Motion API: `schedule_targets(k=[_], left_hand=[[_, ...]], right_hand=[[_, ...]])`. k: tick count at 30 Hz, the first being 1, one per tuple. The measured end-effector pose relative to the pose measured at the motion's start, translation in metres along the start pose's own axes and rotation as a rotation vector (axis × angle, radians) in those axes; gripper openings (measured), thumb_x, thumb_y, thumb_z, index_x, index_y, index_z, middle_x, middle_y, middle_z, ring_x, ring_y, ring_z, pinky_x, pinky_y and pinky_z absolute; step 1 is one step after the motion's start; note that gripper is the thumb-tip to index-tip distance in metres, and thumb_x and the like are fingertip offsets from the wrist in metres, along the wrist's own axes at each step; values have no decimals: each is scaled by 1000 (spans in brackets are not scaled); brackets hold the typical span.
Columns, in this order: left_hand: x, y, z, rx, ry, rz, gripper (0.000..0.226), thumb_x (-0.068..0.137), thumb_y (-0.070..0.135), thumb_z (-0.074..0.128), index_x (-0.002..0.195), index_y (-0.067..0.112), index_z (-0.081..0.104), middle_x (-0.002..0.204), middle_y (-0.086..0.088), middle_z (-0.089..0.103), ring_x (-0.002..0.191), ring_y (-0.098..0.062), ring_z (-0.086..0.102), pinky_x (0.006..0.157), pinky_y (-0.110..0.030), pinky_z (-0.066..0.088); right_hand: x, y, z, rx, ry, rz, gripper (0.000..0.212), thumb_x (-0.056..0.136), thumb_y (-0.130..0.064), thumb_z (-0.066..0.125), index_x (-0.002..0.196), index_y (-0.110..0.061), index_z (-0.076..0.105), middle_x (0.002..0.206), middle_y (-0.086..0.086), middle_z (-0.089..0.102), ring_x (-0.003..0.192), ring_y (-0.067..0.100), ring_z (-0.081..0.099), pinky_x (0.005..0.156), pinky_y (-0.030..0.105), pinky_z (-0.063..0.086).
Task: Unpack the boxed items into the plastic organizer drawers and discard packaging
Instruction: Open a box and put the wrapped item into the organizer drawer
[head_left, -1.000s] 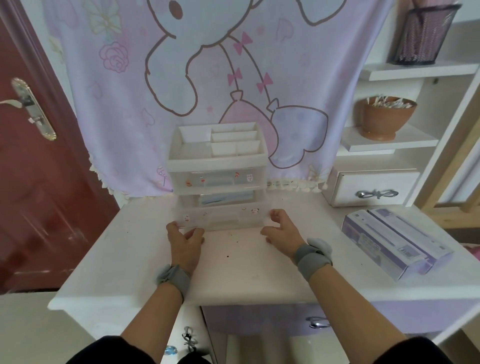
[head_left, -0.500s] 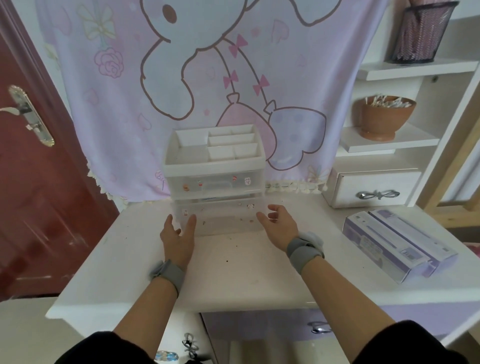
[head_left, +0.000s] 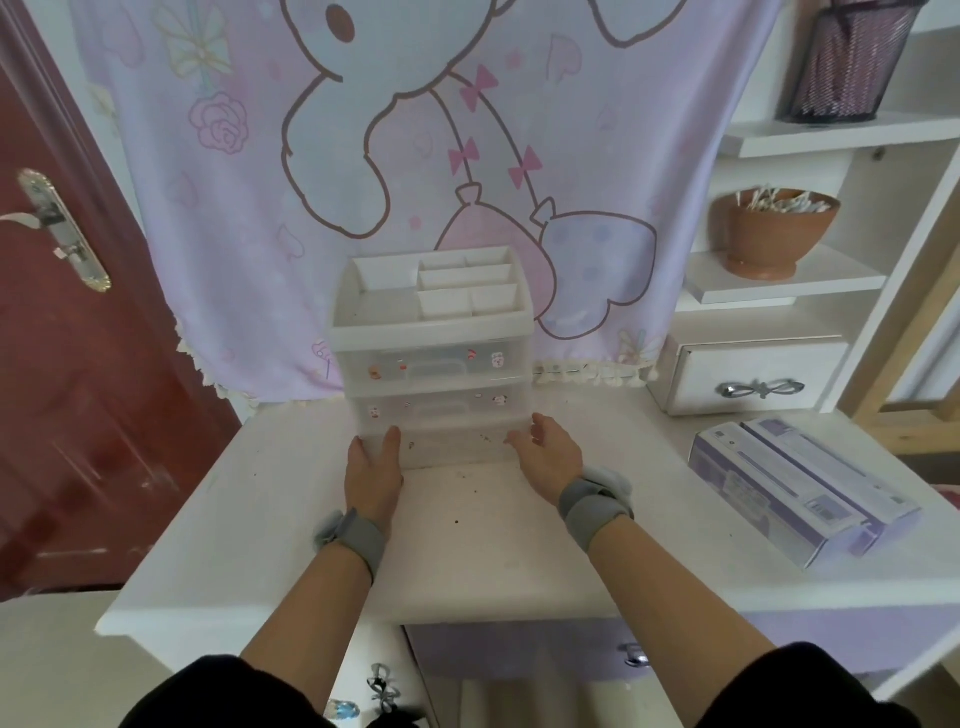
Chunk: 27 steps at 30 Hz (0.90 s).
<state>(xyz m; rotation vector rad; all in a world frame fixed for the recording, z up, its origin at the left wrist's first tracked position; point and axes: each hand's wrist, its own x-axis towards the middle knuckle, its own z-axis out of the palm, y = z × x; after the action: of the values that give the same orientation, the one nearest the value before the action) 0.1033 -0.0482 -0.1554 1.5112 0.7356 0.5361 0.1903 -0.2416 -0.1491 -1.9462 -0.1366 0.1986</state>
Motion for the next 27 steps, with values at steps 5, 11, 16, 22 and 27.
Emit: schedule_targets(k=[5, 11, 16, 22, 27], left_hand=[[-19, -3, -6, 3, 37, -15, 61, 93, 49, 51, 141, 16, 37, 136, -9, 53, 119, -30, 54, 104, -48, 45], [-51, -9, -17, 34, 34, -14, 70, 93, 49, 51, 148, 13, 28, 147, -12, 43, 131, -34, 45, 110, -49, 39], [-89, -7, -8, 242, 273, 166, 65, 92, 32, 60, 144, 3, 32, 151, -17, 26, 136, -34, 32, 110, -45, 34], [-114, -15, 24, 296, 77, 350, 17, 95, 23, 53, 101, 8, 58, 101, -10, 61, 87, -29, 60, 77, -36, 46], [-123, -17, 52, 320, -143, 359, 12, 96, 22, 53, 92, 14, 60, 89, -3, 65, 78, -26, 63, 74, -37, 50]], right_hand=[[-23, 6, -7, 4, -40, -13, 62, 89, -28, 60, 145, -19, 36, 143, 7, 49, 127, 25, 50, 104, 31, 38], [-53, 11, -27, -62, -119, -40, 55, 92, -13, 53, 144, -19, 37, 141, 6, 50, 125, 23, 50, 94, 24, 38], [-69, 21, -80, -407, 12, -204, 57, 91, -16, 51, 146, -16, 34, 148, 10, 39, 132, 27, 42, 109, 35, 32], [-78, 55, -154, -800, 397, -82, 54, 83, -24, 58, 134, -9, 47, 138, 17, 45, 127, 34, 39, 104, 40, 29], [-81, 65, -172, -1013, 539, 21, 55, 77, -27, 60, 127, -9, 48, 126, 19, 49, 114, 35, 43, 96, 43, 28]])
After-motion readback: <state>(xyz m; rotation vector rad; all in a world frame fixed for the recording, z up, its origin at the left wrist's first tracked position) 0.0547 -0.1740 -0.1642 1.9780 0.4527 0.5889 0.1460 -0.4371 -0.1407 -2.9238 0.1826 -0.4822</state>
